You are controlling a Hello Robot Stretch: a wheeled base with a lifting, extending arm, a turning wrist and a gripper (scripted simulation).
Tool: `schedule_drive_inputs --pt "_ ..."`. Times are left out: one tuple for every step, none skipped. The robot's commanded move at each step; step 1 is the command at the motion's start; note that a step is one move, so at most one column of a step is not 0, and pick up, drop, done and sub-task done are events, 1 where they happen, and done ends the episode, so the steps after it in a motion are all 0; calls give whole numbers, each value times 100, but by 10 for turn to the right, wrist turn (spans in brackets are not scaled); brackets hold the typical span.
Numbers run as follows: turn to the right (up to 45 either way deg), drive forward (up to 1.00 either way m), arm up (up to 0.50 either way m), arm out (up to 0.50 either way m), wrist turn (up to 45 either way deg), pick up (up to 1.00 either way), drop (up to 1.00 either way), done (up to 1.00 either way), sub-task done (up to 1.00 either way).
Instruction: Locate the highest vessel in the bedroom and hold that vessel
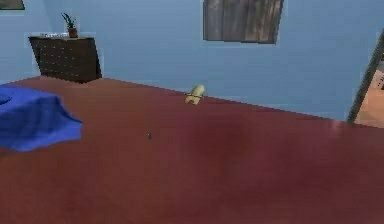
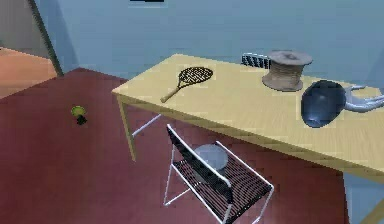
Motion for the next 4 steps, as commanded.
schedule_drive_inputs --pt "0 100 0 0 0 0 0 0 0" --pt "-30 0 0 0 0 0 0 0 0" --pt "60 0 0 0 0 0 0 0 0" --pt "0 100 0 0 0 0 0 0 0"
